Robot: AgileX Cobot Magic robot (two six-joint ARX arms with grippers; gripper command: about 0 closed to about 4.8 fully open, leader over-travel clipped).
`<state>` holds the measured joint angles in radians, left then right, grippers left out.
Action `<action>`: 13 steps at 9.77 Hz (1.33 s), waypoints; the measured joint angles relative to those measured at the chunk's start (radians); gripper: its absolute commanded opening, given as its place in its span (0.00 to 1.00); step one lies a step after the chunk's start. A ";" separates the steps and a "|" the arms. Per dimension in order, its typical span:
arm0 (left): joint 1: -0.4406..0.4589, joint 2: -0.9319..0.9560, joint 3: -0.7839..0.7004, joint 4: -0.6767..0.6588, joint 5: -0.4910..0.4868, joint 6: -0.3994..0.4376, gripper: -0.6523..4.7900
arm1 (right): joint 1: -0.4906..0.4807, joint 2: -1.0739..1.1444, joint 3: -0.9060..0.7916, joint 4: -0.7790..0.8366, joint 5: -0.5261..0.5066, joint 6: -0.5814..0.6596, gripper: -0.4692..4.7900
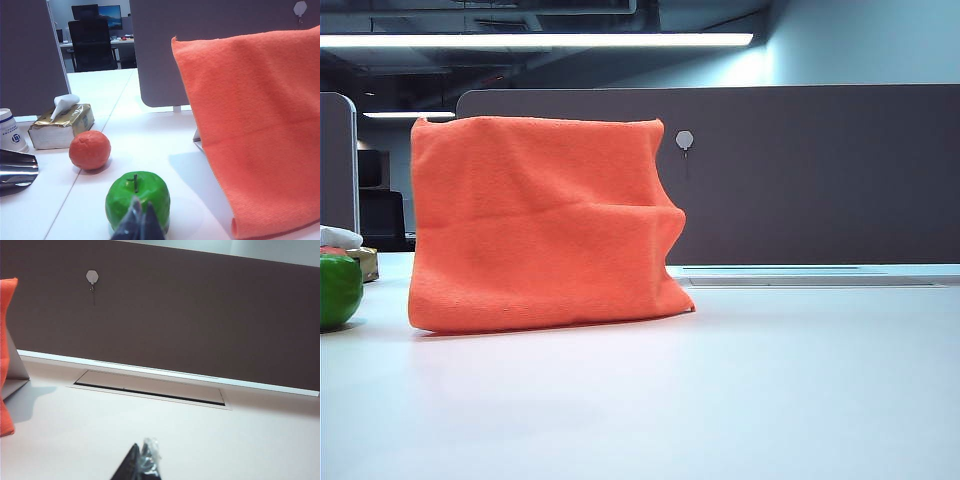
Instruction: Pick up the cloth from the table and use it to cover the mirror.
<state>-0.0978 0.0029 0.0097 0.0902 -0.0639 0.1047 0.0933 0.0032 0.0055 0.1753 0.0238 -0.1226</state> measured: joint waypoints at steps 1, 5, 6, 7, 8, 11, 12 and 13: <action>0.000 0.000 0.000 0.000 0.000 0.000 0.11 | 0.000 0.000 0.000 0.006 0.000 0.000 0.08; 0.009 0.000 0.000 0.000 -0.002 -0.005 0.11 | 0.000 0.000 0.000 0.070 0.000 -0.002 0.08; 0.023 0.000 0.000 0.000 0.028 -0.005 0.11 | 0.000 0.000 0.000 0.068 -0.001 -0.002 0.08; 0.022 0.000 0.000 0.000 0.037 -0.005 0.11 | 0.000 0.000 0.000 0.039 -0.001 -0.002 0.08; 0.022 0.000 0.000 0.000 0.044 -0.005 0.11 | 0.000 0.000 0.000 0.027 -0.001 -0.002 0.08; 0.022 0.000 0.000 0.000 0.106 -0.007 0.11 | 0.000 0.000 0.000 0.025 -0.001 -0.002 0.08; 0.022 0.000 0.000 0.000 0.106 -0.007 0.11 | 0.000 0.000 0.000 0.025 -0.001 -0.002 0.08; 0.022 0.000 0.000 0.000 0.106 -0.007 0.11 | 0.000 0.000 0.000 0.026 -0.001 -0.002 0.08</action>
<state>-0.0761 0.0029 0.0097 0.0902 0.0425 0.0975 0.0933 0.0032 0.0059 0.2012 0.0227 -0.1246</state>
